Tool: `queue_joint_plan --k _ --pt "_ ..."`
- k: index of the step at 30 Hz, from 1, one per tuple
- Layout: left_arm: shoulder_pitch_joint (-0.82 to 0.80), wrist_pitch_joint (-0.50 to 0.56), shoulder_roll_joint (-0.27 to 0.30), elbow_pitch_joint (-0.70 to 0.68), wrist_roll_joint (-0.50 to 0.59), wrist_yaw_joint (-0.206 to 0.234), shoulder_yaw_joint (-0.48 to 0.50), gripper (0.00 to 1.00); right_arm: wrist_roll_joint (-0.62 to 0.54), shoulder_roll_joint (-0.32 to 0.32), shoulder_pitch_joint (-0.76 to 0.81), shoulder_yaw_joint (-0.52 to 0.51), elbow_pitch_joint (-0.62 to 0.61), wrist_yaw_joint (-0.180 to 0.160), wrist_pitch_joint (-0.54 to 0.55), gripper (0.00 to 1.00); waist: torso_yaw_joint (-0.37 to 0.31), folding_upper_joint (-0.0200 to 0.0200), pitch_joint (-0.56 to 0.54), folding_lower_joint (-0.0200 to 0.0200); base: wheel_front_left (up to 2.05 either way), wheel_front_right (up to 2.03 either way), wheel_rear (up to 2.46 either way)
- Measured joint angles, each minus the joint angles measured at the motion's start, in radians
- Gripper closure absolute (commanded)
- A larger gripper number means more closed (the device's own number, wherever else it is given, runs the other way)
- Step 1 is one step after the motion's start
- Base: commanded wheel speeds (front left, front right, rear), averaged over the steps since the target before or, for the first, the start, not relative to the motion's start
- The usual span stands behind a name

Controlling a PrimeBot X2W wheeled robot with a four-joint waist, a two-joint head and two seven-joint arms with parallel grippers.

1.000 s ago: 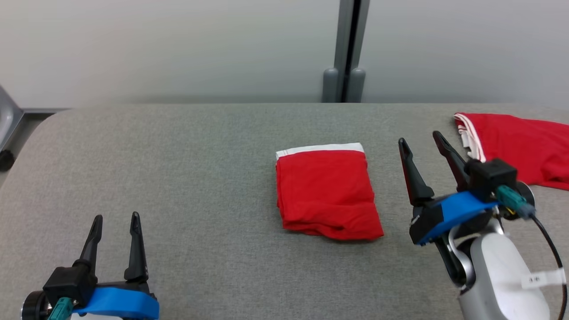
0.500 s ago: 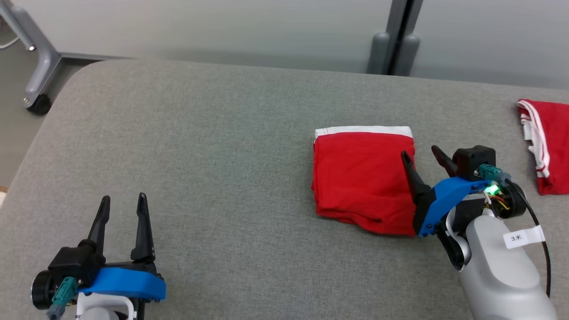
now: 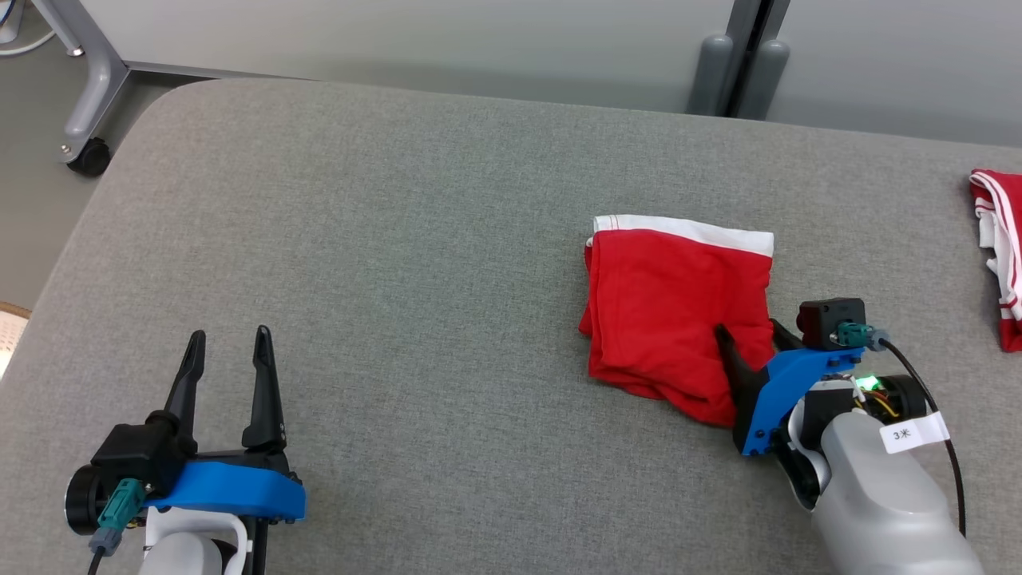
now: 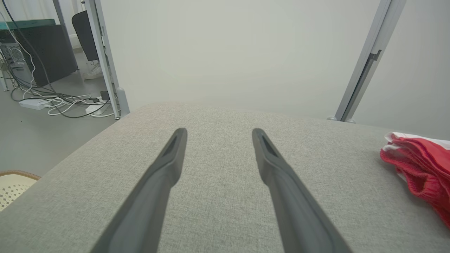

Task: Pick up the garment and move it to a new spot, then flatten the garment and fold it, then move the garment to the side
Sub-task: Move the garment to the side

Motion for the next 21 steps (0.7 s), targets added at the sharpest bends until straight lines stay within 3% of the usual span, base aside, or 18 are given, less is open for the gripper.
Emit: queue_joint_plan --k 1,2,3,11,21 --pt "0.0 0.0 -0.001 0.0 0.0 -0.001 0.001 0.0 0.014 0.003 -0.003 0.009 0.007 0.0 0.0 0.05 -0.001 0.0 -0.001 0.0 0.0 0.0 0.0" --pt "0.0 0.0 -0.002 0.0 0.001 -0.002 0.002 0.0 0.026 0.006 -0.004 0.018 0.013 0.0 -0.005 0.73 -0.003 0.0 -0.003 0.0 0.0 0.0 0.0" --pt "0.0 0.0 -0.003 0.0 0.001 -0.003 0.003 0.0 0.033 0.009 -0.006 0.03 0.02 0.0 -0.009 1.0 -0.006 0.0 -0.004 -0.0001 0.0 0.0 0.0" --pt "0.009 0.0 -0.007 -0.004 0.004 -0.008 0.012 0.0 0.088 0.003 -0.023 0.102 0.034 0.001 -0.072 1.0 -0.06 0.0 -0.004 -0.0001 0.0 0.0 0.0" --pt "0.006 0.0 -0.003 -0.035 0.014 -0.013 0.022 0.0 0.141 -0.105 -0.012 0.186 -0.062 0.0 -0.111 1.0 -0.191 0.0 0.026 0.0 0.0 0.0 0.0"
